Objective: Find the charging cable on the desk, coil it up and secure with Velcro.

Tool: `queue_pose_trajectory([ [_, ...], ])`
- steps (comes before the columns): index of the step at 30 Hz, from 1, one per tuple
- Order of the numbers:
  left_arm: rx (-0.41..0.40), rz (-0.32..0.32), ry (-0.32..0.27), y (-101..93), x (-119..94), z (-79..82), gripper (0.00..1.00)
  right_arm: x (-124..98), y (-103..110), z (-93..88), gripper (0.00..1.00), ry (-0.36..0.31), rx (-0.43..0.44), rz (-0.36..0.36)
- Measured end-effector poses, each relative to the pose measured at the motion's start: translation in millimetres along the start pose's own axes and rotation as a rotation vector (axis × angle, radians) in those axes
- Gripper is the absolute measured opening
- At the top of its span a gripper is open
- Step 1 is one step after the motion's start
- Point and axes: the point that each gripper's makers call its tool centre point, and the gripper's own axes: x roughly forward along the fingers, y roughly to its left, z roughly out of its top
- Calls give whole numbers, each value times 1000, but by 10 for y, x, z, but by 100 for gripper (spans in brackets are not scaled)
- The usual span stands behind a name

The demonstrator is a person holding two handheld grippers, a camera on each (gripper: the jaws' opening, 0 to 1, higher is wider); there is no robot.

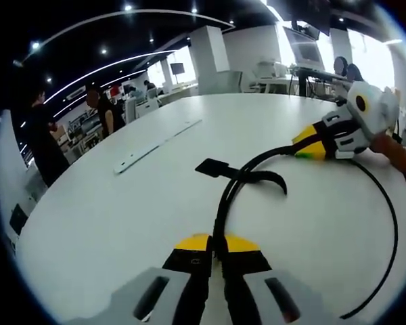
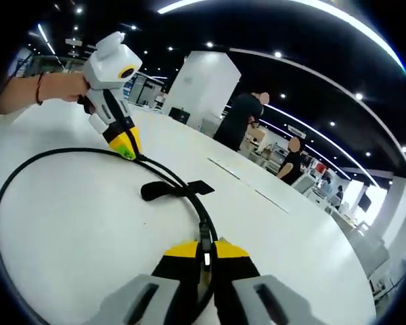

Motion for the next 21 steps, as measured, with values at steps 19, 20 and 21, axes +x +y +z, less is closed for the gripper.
queue_pose_trajectory([
  [19, 20, -4, -4, 2, 19, -6, 6, 4, -5, 4, 10, -17, -18, -7],
  [20, 20, -4, -4, 1, 21, -7, 6, 3, -9, 4, 10, -17, -17, -9],
  [21, 21, -4, -3, 1, 21, -7, 6, 3, -11, 4, 11, -19, -17, -10],
])
